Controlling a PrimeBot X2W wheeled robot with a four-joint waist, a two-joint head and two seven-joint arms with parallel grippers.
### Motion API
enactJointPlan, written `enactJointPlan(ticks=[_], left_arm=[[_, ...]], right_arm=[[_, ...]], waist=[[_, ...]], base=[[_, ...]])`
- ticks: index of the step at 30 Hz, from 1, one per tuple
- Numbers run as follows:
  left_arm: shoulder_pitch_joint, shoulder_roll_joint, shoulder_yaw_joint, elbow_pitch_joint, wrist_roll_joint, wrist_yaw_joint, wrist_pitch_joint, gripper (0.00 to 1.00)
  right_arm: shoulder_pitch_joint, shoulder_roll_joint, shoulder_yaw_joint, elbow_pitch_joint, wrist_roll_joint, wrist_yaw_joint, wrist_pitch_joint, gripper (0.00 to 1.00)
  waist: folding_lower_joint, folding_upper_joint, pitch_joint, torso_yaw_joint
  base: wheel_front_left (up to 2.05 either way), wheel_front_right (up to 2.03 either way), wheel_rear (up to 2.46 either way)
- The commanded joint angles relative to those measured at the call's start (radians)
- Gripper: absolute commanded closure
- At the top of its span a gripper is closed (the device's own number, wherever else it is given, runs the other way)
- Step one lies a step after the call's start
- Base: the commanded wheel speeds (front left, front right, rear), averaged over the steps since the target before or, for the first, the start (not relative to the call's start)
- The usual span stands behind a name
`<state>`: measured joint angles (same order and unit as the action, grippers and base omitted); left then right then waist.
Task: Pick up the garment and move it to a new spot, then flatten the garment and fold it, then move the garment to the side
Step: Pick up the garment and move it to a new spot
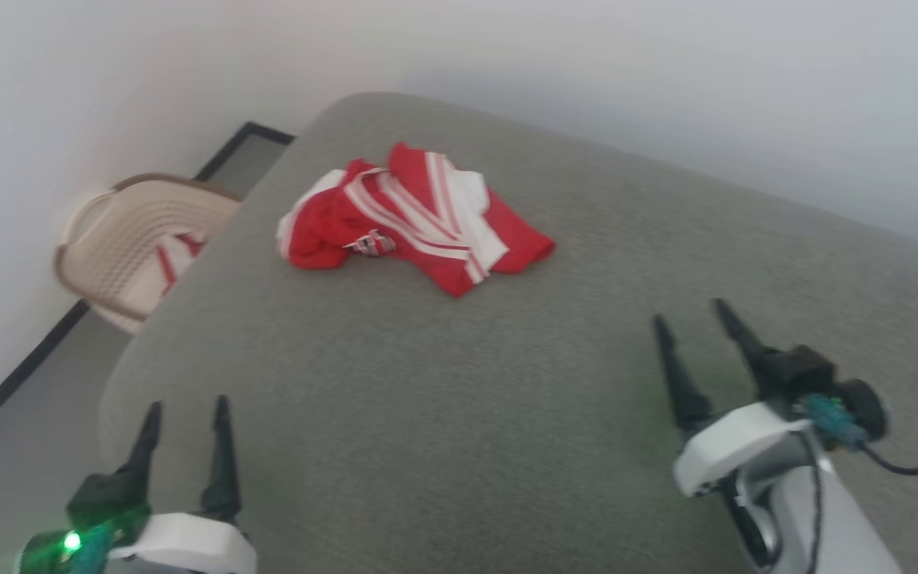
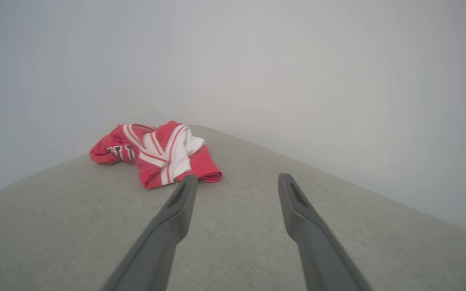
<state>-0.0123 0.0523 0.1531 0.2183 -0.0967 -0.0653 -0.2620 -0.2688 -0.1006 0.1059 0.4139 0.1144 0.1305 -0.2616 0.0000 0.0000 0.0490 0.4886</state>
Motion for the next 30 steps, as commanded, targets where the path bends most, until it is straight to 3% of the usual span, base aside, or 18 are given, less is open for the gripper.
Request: enactJointPlan(ticks=[1,11,17,24,30], left_arm=[[0.008,0.0,0.009,-0.012,-0.007,0.009,-0.004,0.0],[0.056,-0.001,-0.005,-0.078,-0.084,0.063,-0.004,0.0],[-0.03,0.006,-0.051,-0.021,-0.038,-0.01,-0.004,0.0],[-0.313,0.093,-0.092,0.147,-0.081,-0.062,-0.004,0.0],[-0.562,0.236,-0.213,0.389,-0.227,-0.065,0.008,0.0]], right_arm=[[-0.016,0.006,0.016,0.003,0.008,0.0,-0.005,0.0],[-0.08,0.016,0.133,0.055,0.05,0.0,-0.004,0.0],[-0.042,0.009,0.091,0.023,0.043,0.0,-0.004,0.0],[-0.068,-0.008,0.068,-0.006,0.013,0.0,-0.004,0.0],[-0.091,-0.002,0.051,-0.018,-0.006,0.0,-0.004,0.0]], waist=[[0.0,0.0,-0.001,0.042],[0.0,0.0,0.014,0.052],[0.0,0.0,0.025,0.033],[0.0,0.0,0.136,-0.126],[0.0,0.0,0.211,-0.253]], base=[[0.0,0.0,0.0],[0.0,0.0,0.0],[0.0,0.0,0.0],[0.0,0.0,0.0],[0.0,0.0,0.0]])
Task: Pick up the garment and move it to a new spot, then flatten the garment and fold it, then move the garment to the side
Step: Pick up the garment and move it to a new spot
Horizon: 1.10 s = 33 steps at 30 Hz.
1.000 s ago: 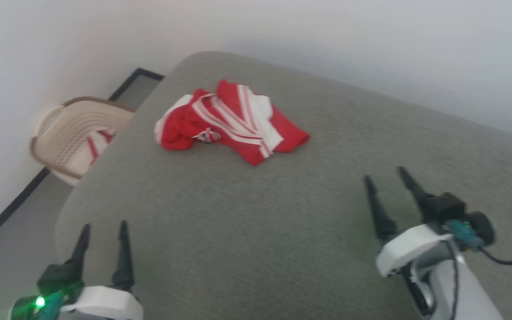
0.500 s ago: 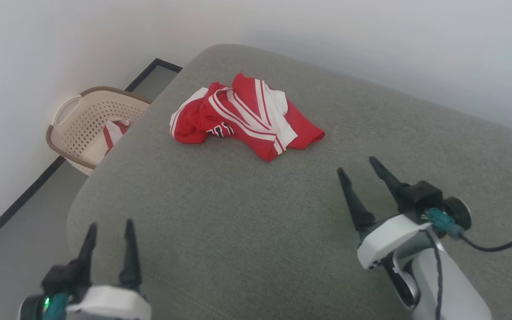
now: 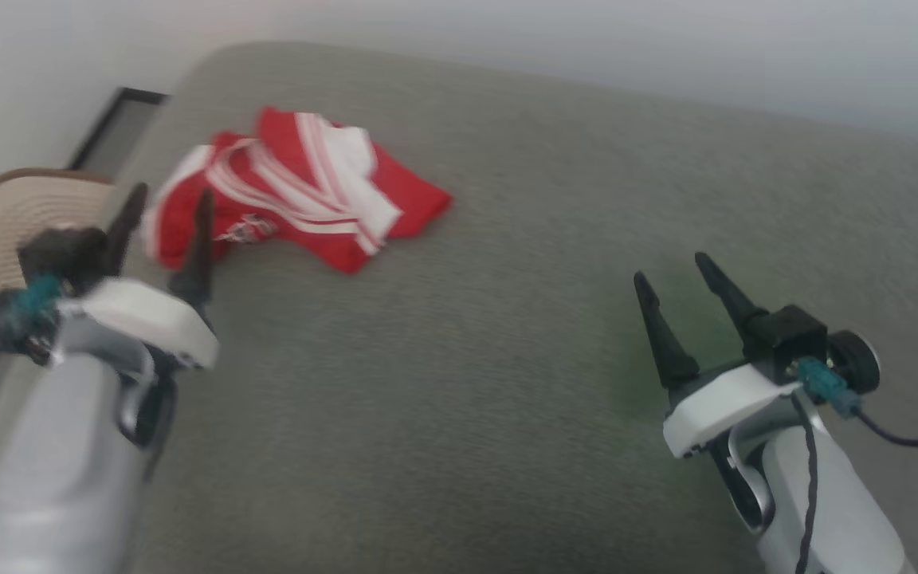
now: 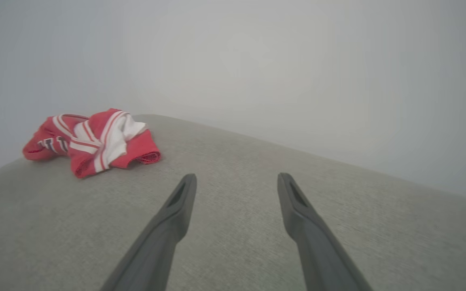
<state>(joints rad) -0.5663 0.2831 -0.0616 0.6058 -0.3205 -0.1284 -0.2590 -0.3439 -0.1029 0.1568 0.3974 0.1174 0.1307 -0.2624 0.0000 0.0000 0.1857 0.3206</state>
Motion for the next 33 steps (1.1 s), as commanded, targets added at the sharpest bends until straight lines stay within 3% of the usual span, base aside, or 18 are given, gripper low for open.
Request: enactJointPlan(ticks=[1,5,11,18,26,27,30,33], left_arm=[[-0.043,0.032,-0.022,0.042,-0.035,-0.002,0.023,0.0],[-0.164,0.117,-0.095,0.182,-0.189,-0.002,0.153,0.0],[-0.269,0.2,-0.171,0.278,-0.45,-0.002,0.443,0.0],[-0.329,0.289,-0.208,0.354,-0.568,-0.002,0.615,0.0],[-0.343,0.261,-0.255,0.447,-0.651,-0.002,0.751,0.0],[-0.34,0.255,-0.263,0.447,-0.654,-0.002,0.758,0.15],[-0.333,0.246,-0.284,0.44,-0.674,-0.002,0.747,1.0],[-0.326,0.265,-0.292,0.424,-0.686,-0.004,0.693,1.0]], right_arm=[[-0.019,0.0,-0.007,-0.006,-0.007,0.0,-0.003,0.0],[-0.041,0.015,-0.016,-0.026,-0.01,0.0,-0.003,0.0],[-0.06,0.031,-0.031,-0.048,-0.017,0.0,-0.003,0.0],[-0.099,0.042,-0.032,-0.079,-0.022,0.0,-0.003,0.0],[-0.137,0.048,-0.034,-0.11,-0.032,0.0,-0.003,0.0],[-0.137,0.049,-0.036,-0.111,-0.035,0.0,-0.003,0.0],[-0.136,0.051,-0.034,-0.113,-0.039,0.0,-0.003,0.0],[-0.125,0.052,-0.029,-0.109,-0.037,0.0,-0.003,0.0]], waist=[[0.0,0.0,0.086,-0.102],[0.0,0.0,0.134,-0.169],[0.0,0.0,0.194,-0.237],[0.0,0.0,0.274,-0.298],[0.0,0.0,0.34,-0.328],[0.0,0.0,0.341,-0.329],[0.0,0.0,0.332,-0.326],[0.0,0.0,0.303,-0.32]], base=[[0.0,0.0,0.0],[0.0,0.0,0.0],[0.0,0.0,0.0],[0.0,0.0,0.0],[0.0,0.0,0.0],[0.0,0.0,0.0],[0.0,0.0,0.0],[0.0,0.0,0.0]])
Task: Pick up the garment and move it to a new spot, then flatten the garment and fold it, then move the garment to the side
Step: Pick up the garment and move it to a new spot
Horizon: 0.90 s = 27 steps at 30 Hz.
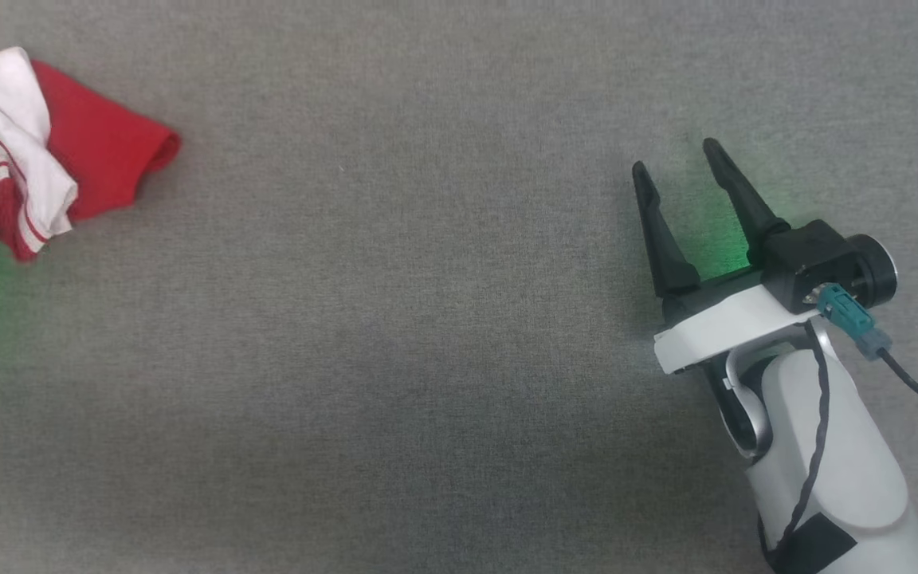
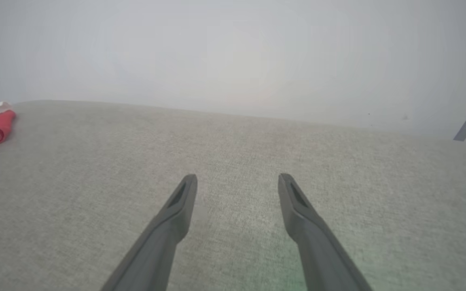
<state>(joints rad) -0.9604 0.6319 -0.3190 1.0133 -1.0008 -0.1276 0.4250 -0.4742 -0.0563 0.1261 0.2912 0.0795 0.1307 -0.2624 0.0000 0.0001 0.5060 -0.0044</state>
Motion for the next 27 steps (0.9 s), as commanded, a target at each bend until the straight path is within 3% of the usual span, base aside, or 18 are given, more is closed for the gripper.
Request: enactJointPlan(ticks=[1,7,14,20,27], left_arm=[[0.064,-0.071,-0.036,0.015,-0.004,-0.005,-0.02,1.0],[0.034,-0.029,-0.049,-0.032,-0.036,-0.004,-0.118,1.0],[0.036,-0.034,-0.098,-0.226,-0.125,-0.004,-0.098,1.0],[0.073,-0.041,-0.199,-0.482,-0.178,-0.004,-0.04,1.0],[0.07,-0.098,-0.291,-0.601,-0.165,-0.004,0.026,1.0]], right_arm=[[0.01,0.005,0.001,0.0,0.004,0.0,-0.003,0.0],[0.047,0.006,-0.003,0.02,0.026,0.0,-0.003,0.0],[0.105,0.006,-0.004,0.022,0.075,0.0,-0.003,0.0],[0.148,0.006,-0.016,0.006,0.129,0.0,-0.003,0.0],[0.143,0.006,-0.016,-0.021,0.192,0.0,-0.003,0.0]], waist=[[0.0,-0.0001,-0.03,0.008],[0.0,-0.0001,-0.142,0.019],[0.0,-0.0001,-0.23,0.0],[0.0,-0.0001,-0.239,-0.087],[0.0,-0.0001,-0.179,-0.212]], base=[[0.0,0.0,0.0],[0.0,0.0,0.0],[0.0,0.0,0.0],[0.0,0.0,0.0],[0.0,0.0,0.0]])
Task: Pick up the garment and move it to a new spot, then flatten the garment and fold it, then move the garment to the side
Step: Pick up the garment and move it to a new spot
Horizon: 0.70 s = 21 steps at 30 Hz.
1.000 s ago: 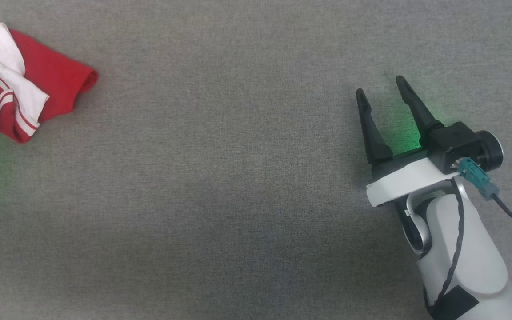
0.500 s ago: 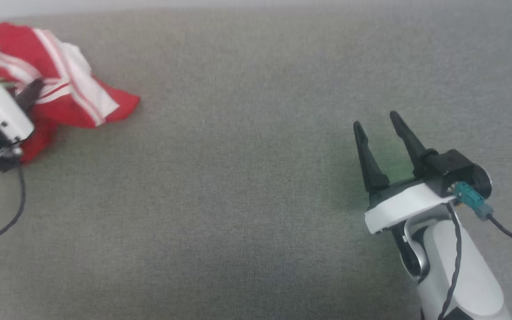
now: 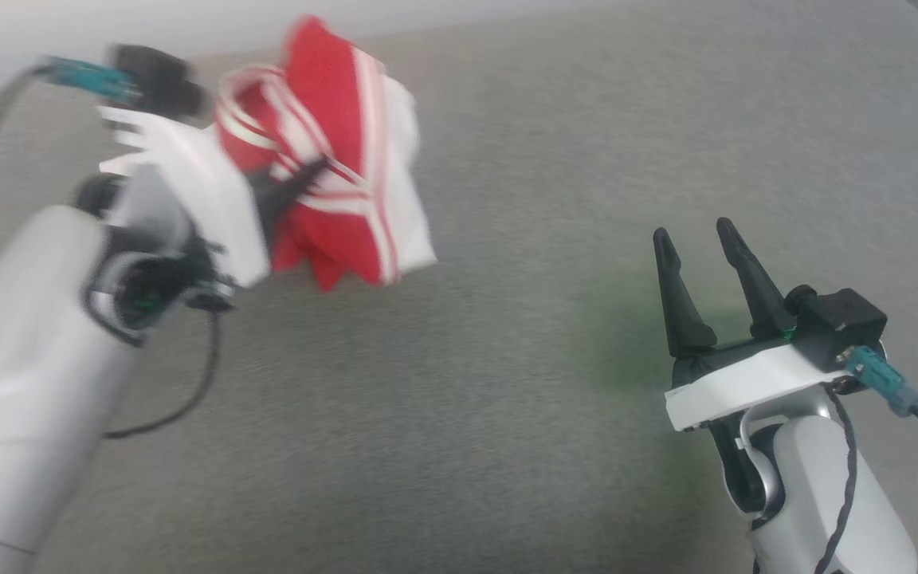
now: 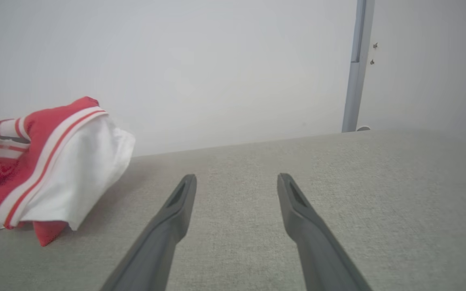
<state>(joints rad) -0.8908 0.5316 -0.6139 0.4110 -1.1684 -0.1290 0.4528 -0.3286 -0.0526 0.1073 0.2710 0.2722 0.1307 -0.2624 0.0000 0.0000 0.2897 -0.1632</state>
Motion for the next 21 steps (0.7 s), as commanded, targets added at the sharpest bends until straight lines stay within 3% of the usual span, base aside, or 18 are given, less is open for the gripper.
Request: enactJointPlan(ticks=[1,7,14,17,21], left_arm=[[-0.009,-0.01,-0.015,-0.003,0.013,-0.002,0.011,1.0],[-0.064,-0.102,-0.082,0.043,0.03,-0.001,0.054,1.0],[-0.126,-0.178,-0.059,0.08,-0.045,-0.002,0.034,1.0],[-0.132,-0.175,-0.042,0.088,-0.084,-0.002,0.032,1.0],[-0.112,-0.137,-0.08,0.142,-0.053,-0.002,0.046,1.0]], right_arm=[[-0.005,0.002,0.0,-0.005,0.013,0.0,-0.003,0.0],[-0.013,0.003,0.014,-0.021,0.088,0.0,-0.003,0.0],[0.005,0.003,0.002,-0.028,0.145,0.0,-0.003,0.0],[0.011,0.003,0.006,-0.028,0.157,0.0,-0.003,0.0],[0.009,0.003,0.016,-0.03,0.172,0.0,-0.003,0.0]], waist=[[0.0,0.0,0.049,-0.075],[0.0,0.0,0.12,-0.212],[0.0,0.0,0.152,-0.319],[0.0,0.0,0.152,-0.339],[0.0,0.0,0.157,-0.352]], base=[[0.0,0.0,0.0],[0.0,0.0,0.0],[0.0,0.0,0.0],[0.0,0.0,0.0],[0.0,0.0,0.0]])
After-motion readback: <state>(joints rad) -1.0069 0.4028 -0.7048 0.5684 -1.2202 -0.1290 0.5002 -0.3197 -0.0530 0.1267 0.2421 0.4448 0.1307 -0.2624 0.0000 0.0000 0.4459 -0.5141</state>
